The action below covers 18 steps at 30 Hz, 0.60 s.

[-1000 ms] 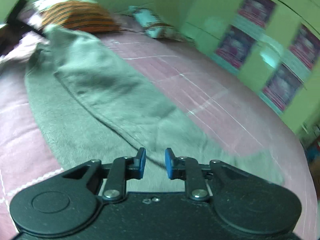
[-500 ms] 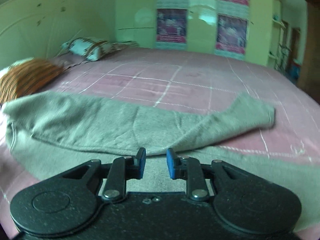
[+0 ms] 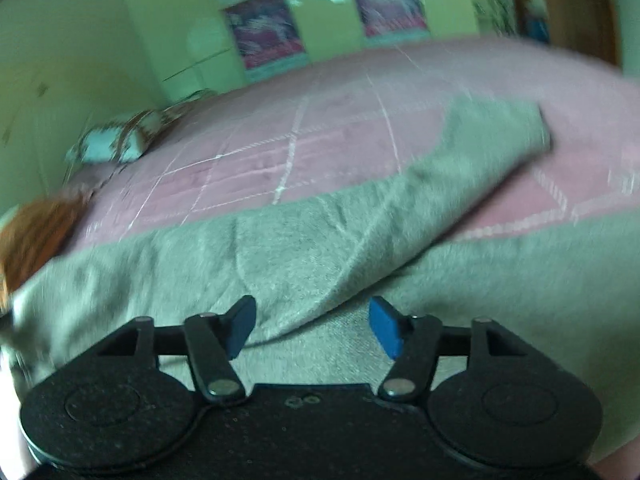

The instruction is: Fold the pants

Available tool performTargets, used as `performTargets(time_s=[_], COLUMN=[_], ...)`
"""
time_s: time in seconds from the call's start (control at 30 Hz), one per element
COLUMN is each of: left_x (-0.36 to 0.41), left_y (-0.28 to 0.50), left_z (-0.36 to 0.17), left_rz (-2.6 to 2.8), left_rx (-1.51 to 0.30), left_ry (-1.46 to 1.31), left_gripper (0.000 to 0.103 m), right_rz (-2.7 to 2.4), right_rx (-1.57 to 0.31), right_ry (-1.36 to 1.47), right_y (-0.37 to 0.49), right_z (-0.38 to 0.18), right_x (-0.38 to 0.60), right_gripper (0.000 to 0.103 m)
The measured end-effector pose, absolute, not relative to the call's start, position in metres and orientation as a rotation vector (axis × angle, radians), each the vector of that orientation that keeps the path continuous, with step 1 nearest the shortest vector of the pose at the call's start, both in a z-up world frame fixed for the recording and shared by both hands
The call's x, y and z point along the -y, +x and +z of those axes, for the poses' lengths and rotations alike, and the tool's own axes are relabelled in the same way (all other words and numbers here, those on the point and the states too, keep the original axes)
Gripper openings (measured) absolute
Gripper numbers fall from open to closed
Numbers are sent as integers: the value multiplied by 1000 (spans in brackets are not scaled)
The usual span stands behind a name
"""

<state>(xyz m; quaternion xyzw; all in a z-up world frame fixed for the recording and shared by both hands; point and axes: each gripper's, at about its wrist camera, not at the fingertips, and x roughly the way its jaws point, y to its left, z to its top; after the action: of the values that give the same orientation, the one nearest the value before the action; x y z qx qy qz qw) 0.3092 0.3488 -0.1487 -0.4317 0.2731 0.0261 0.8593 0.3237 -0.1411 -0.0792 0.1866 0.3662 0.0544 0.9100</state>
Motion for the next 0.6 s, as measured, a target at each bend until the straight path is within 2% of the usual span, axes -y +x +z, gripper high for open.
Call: performTargets(time_s=[0.07,0.1,0.13,0.17,0.23,0.33,0.43,0.5,0.57,0.6], left_x=[-351,-352,-355,-361,-372,-393,-411,-418,-411,-410], left_y=[310,314,319,328,345,360,352,344,336,327], left_z=[-146,-145,-141,-138,-116,-79,-81,-117,-159,-164], left_rz=[40,37,27,4,-88,-341,-348,-242,-134,-139], left_rx=[-579,-587,-606,-640,-616,-481,-534,-709,-885,-839], left_ry=[-903,-894,-886,-880,-874,-947,-866,-799,-690,-702], left_gripper=[38,34,29,25,23,23,23,23,22,22], right_rz=[63,60,60,66,106,213,292,340,300,262], right_rx=[-815,-826,-850,-876,-799,-557,-462,-515,-765,-892], right_ry=[487,547,608,676,648,560,534,489,358,356], right_y=[345,353,361,370,370,332,277,251,254,260], right_z=[-90,-95,-99,-101,-79,-8,18,-5,-68,-97], right_x=[152,159,167,177,182,183,188,181,156,151], right_gripper=[50,32,8,0,0,0,0,0,0,0])
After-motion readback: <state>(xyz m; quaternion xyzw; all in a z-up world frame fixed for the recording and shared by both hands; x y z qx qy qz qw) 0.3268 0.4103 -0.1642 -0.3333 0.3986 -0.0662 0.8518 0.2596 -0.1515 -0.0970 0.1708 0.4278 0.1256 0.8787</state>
